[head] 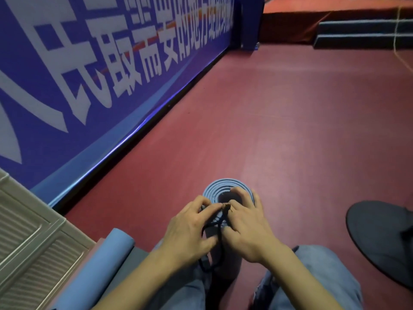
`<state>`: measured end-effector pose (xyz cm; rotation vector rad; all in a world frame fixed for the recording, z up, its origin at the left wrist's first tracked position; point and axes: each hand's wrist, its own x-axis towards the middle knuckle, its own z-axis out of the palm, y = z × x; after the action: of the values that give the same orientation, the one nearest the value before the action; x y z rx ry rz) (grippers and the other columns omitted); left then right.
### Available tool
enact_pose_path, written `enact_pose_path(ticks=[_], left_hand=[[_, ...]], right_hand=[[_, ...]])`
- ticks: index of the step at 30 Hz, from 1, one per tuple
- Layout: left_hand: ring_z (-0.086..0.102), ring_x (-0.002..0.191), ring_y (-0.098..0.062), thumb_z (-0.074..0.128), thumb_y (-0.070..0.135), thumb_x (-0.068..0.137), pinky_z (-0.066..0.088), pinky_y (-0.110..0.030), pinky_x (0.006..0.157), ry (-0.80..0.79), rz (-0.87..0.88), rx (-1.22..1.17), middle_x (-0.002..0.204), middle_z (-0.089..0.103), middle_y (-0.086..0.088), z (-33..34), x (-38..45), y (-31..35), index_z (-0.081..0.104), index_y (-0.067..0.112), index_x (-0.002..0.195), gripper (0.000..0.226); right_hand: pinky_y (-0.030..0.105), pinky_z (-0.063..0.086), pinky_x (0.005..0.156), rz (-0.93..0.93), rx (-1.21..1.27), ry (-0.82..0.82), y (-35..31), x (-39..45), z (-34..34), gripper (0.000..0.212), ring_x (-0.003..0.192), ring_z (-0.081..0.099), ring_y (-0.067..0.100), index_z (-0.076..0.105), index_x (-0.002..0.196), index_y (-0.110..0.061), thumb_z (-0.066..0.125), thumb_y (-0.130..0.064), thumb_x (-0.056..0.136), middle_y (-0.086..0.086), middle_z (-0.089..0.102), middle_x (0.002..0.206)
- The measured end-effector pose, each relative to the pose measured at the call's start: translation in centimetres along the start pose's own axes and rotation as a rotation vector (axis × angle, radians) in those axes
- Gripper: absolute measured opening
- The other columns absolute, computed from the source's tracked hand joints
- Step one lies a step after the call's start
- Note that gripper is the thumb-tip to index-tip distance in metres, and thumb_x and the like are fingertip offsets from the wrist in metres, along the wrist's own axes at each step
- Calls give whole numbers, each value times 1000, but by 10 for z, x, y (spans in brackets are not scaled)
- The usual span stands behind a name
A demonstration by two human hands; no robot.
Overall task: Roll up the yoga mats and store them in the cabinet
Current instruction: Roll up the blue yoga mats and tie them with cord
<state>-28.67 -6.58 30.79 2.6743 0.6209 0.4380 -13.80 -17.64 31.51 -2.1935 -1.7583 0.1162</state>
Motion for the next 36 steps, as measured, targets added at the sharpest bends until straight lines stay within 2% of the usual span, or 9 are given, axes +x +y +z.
enact_pose_path(ticks=[6, 10, 14, 18, 20, 23, 28, 33, 36], left_hand=[[57, 76, -14, 56, 45, 69, 48, -33, 57, 4, -63, -2, 102, 44, 15, 4, 4, 6, 58, 36, 115, 47], [55, 80, -16, 48, 49, 72, 40, -30, 56, -66, -32, 110, 108, 39, 12, 6, 9, 5, 49, 38, 136, 65], [58, 81, -19, 42, 59, 74, 46, -35, 58, -114, -43, 87, 110, 34, 8, 10, 12, 14, 44, 38, 137, 67], [57, 84, -18, 49, 57, 77, 44, -33, 61, -94, -46, 95, 111, 32, 9, 13, 15, 18, 46, 33, 132, 61], [55, 84, -17, 46, 61, 78, 43, -33, 61, -77, -53, 100, 110, 31, 8, 13, 14, 16, 48, 31, 129, 59], [54, 85, -19, 50, 69, 79, 48, -36, 62, -53, -49, 78, 108, 28, 8, 15, 13, 9, 48, 31, 124, 60], [42, 79, -13, 49, 76, 80, 49, -36, 63, -47, -10, 26, 108, 26, 10, 19, 12, 6, 49, 32, 125, 63], [44, 74, -13, 62, 65, 82, 43, -31, 62, -30, 5, -18, 107, 27, 10, 19, 6, -2, 48, 33, 124, 55], [46, 76, -14, 64, 67, 81, 41, -30, 64, -30, 1, -19, 106, 26, 11, 19, 3, -5, 48, 33, 124, 56]], right_hand=[[48, -1, 122, 0, 89, -35, -3, -6, -8, 62, 140, 15, 5, 60, 108, -27, 10, -60, 90, -14, 51, 96], [45, 0, 121, -51, 89, -29, 8, -9, -9, 68, 139, 20, 7, 58, 106, -26, 13, -75, 91, -14, 48, 90], [52, 10, 120, -12, 155, 78, 15, -16, 1, 48, 141, 20, 3, 62, 104, -28, 19, -48, 97, -17, 53, 95], [43, 26, 119, 107, 552, 277, 21, -27, 13, 39, 145, 30, 10, 62, 121, -26, 35, -39, 95, -24, 53, 124], [33, 41, 104, 202, 650, 455, 15, -37, 14, 23, 127, 48, 13, 58, 110, -30, 50, -37, 89, -23, 52, 114], [23, 43, 72, 304, 586, 631, 2, -56, 18, 12, 82, 57, 13, 54, 92, -34, 59, -41, 84, -14, 53, 84], [13, 36, 50, 301, 631, 428, -16, -76, 34, 35, 45, 47, 6, 59, 92, -29, 75, -55, 73, -8, 50, 52], [14, 40, 53, 354, 707, 411, -21, -73, 39, 34, 44, 48, 4, 61, 85, -28, 86, -46, 71, -4, 57, 50], [16, 42, 53, 333, 667, 287, -20, -77, 43, 42, 47, 53, 5, 61, 84, -28, 86, -57, 65, -8, 59, 53]])
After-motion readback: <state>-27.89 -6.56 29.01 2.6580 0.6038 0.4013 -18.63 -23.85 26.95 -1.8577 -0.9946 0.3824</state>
